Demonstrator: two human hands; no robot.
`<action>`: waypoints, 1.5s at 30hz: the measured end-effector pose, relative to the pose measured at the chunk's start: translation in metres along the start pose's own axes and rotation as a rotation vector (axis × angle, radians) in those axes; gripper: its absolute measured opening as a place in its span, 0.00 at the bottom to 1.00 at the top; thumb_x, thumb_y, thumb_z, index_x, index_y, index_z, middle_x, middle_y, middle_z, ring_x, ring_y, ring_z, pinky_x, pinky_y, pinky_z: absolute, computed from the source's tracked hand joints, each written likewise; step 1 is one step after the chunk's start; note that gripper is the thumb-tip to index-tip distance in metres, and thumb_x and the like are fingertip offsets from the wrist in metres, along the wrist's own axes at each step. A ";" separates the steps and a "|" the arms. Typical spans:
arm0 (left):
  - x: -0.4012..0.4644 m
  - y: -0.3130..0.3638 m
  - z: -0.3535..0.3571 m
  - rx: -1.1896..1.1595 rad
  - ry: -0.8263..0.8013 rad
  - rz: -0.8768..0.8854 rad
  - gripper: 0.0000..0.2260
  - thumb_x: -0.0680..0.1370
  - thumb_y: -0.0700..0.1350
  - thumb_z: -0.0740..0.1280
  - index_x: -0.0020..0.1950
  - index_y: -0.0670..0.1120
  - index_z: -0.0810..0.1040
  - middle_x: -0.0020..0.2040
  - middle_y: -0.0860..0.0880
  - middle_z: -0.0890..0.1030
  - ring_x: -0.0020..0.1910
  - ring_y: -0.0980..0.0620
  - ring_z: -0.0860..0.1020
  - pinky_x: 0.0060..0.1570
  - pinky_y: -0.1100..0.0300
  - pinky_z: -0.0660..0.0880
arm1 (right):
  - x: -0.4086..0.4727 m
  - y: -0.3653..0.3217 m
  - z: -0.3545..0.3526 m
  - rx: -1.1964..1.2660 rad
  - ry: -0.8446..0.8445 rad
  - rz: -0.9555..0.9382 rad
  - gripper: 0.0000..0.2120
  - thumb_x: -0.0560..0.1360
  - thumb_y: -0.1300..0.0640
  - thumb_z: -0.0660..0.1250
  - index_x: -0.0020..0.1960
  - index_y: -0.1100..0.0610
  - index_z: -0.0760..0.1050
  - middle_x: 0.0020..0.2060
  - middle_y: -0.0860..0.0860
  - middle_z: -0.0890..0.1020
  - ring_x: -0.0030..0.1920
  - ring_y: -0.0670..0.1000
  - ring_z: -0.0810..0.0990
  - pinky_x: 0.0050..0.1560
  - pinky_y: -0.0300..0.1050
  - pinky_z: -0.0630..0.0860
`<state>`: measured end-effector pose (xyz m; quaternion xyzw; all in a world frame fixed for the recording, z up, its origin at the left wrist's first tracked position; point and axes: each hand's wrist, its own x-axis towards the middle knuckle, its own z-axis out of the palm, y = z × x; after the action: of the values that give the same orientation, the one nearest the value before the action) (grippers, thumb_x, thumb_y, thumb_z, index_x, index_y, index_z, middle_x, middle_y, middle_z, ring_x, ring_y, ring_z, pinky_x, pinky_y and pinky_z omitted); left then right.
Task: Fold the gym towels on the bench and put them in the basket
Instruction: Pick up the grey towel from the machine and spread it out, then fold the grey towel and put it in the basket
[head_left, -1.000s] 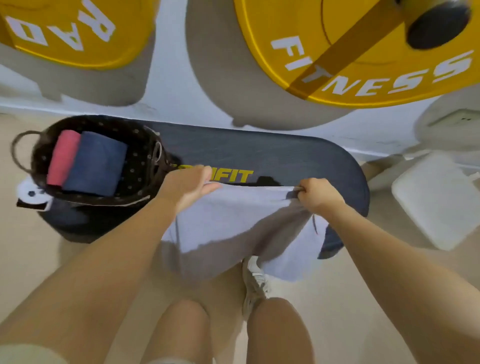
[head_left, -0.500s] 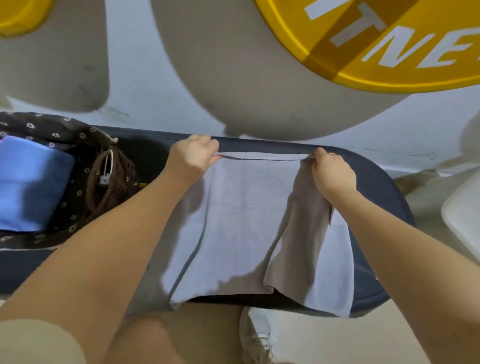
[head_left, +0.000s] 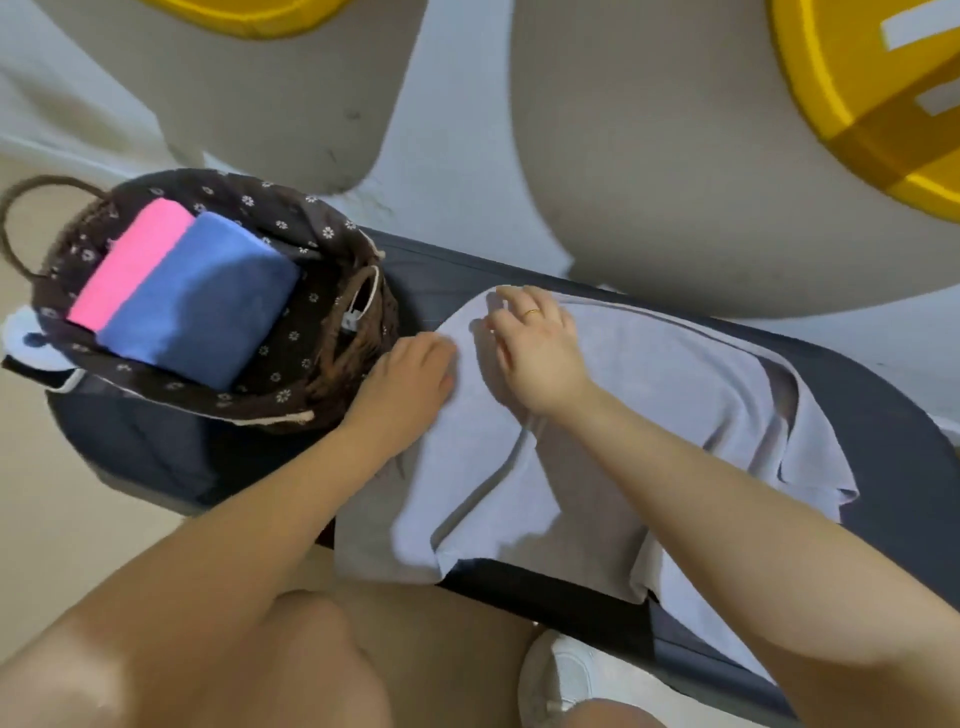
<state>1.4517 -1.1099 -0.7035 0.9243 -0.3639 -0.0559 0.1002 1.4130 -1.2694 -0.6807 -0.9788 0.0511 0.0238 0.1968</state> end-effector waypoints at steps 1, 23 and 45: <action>-0.010 -0.005 0.004 0.001 0.009 0.031 0.14 0.73 0.39 0.67 0.58 0.42 0.72 0.54 0.42 0.78 0.48 0.42 0.78 0.45 0.51 0.77 | 0.009 -0.011 0.008 0.003 -0.036 -0.067 0.26 0.74 0.51 0.46 0.65 0.58 0.72 0.71 0.53 0.68 0.72 0.57 0.61 0.67 0.49 0.56; -0.066 0.002 0.002 -0.098 -0.176 -0.411 0.14 0.77 0.53 0.63 0.53 0.43 0.71 0.54 0.44 0.73 0.57 0.43 0.71 0.53 0.53 0.65 | -0.029 0.008 0.004 -0.217 -0.428 -0.278 0.23 0.74 0.36 0.57 0.49 0.55 0.77 0.59 0.54 0.73 0.58 0.57 0.70 0.58 0.50 0.70; -0.088 -0.022 -0.051 0.315 0.165 -0.073 0.11 0.66 0.40 0.75 0.43 0.42 0.76 0.40 0.44 0.78 0.32 0.48 0.76 0.26 0.61 0.71 | 0.028 -0.051 -0.045 0.327 0.055 0.090 0.20 0.80 0.65 0.52 0.72 0.60 0.63 0.72 0.59 0.65 0.72 0.55 0.64 0.63 0.36 0.58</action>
<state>1.4109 -1.0269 -0.6559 0.9426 -0.3251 0.0742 -0.0181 1.4476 -1.2430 -0.6216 -0.9307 0.1037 -0.0027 0.3509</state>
